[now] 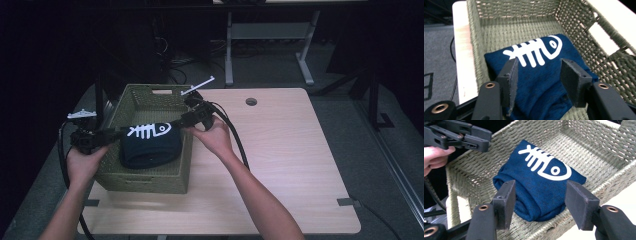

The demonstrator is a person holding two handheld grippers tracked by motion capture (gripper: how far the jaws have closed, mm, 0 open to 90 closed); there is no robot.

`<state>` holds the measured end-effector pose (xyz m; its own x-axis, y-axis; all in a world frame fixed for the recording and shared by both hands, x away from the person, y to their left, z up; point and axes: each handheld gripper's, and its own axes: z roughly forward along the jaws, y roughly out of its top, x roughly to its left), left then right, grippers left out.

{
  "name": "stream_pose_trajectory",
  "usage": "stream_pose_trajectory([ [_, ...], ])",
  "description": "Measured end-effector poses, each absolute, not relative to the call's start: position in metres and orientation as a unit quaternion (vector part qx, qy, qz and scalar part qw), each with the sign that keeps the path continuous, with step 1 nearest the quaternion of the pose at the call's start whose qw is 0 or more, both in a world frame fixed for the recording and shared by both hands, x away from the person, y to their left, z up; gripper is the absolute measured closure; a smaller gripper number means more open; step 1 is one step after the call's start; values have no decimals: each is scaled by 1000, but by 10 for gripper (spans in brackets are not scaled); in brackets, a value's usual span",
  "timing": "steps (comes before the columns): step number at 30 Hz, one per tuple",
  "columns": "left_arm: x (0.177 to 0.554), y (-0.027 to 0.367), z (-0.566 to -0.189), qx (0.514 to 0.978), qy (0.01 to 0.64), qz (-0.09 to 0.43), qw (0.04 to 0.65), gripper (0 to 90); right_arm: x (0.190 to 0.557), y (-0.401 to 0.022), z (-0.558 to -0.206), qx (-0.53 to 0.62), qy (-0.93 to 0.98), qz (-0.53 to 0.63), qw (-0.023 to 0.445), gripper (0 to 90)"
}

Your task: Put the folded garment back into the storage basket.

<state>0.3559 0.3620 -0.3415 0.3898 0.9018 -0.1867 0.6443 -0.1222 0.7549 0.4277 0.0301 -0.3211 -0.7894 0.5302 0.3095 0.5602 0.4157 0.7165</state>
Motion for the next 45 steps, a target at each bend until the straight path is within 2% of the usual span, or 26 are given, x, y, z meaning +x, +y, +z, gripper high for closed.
stream_pose_trajectory([
  [3, 356, 355, -339, 733, 521, 160, 406, 448, 428, 22, -320, -327, -836, -440, 28, 411],
  [16, 351, 328, -331, 736, 502, 159, 426, 370, 426, -16, -314, -331, -832, -444, 20, 382],
  [45, 352, 279, -329, 746, 477, 149, 439, 276, 416, -92, -311, -361, -811, -460, 2, 339],
])
